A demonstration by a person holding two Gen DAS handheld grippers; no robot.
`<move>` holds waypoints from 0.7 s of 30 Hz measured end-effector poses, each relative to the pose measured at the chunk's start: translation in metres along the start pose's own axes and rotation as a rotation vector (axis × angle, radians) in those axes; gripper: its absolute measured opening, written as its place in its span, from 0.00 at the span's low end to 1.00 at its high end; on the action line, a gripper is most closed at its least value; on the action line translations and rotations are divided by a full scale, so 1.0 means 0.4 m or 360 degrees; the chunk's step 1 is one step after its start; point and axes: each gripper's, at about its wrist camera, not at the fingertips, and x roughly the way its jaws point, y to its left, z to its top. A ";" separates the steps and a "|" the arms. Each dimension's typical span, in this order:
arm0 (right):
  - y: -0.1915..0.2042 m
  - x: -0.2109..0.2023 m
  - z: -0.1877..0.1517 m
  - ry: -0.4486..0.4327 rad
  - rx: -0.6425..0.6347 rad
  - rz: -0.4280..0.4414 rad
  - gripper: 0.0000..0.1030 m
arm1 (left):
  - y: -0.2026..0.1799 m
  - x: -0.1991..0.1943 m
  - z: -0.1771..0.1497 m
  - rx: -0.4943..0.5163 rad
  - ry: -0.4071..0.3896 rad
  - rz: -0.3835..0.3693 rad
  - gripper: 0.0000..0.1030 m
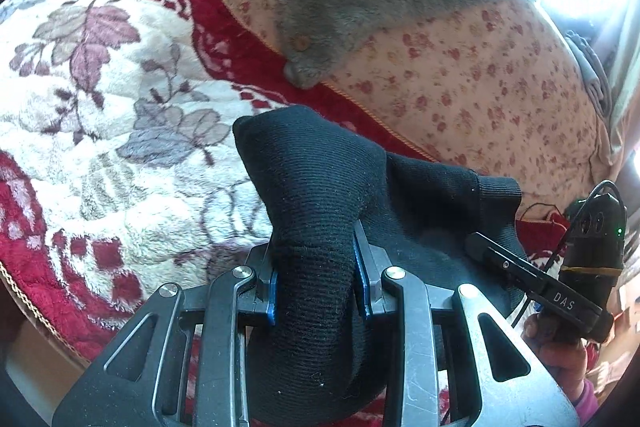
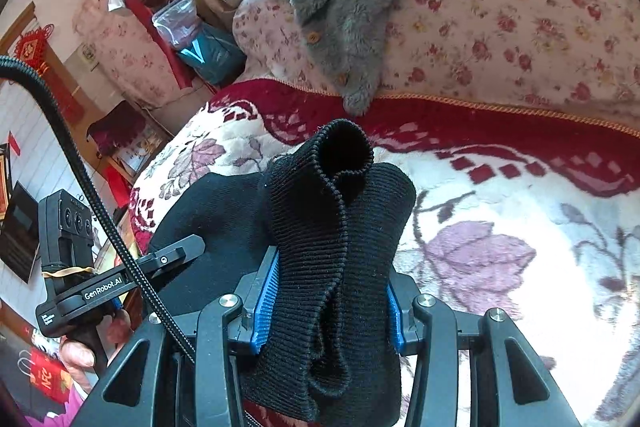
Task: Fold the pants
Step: 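Lay the cuff edge down on the bundle and open both grippers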
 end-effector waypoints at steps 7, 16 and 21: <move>-0.022 0.090 -0.016 0.0095 0.0042 -0.0014 0.44 | 0.062 0.054 -0.017 -0.0085 0.0079 0.0028 0.27; -0.074 0.111 -0.042 0.0127 0.0093 -0.0088 0.57 | 0.101 0.087 -0.038 -0.0161 0.0112 0.0079 0.60; -0.054 0.088 -0.037 0.0135 -0.0011 -0.0162 0.57 | 0.114 0.085 -0.042 -0.0213 0.0113 0.0083 0.65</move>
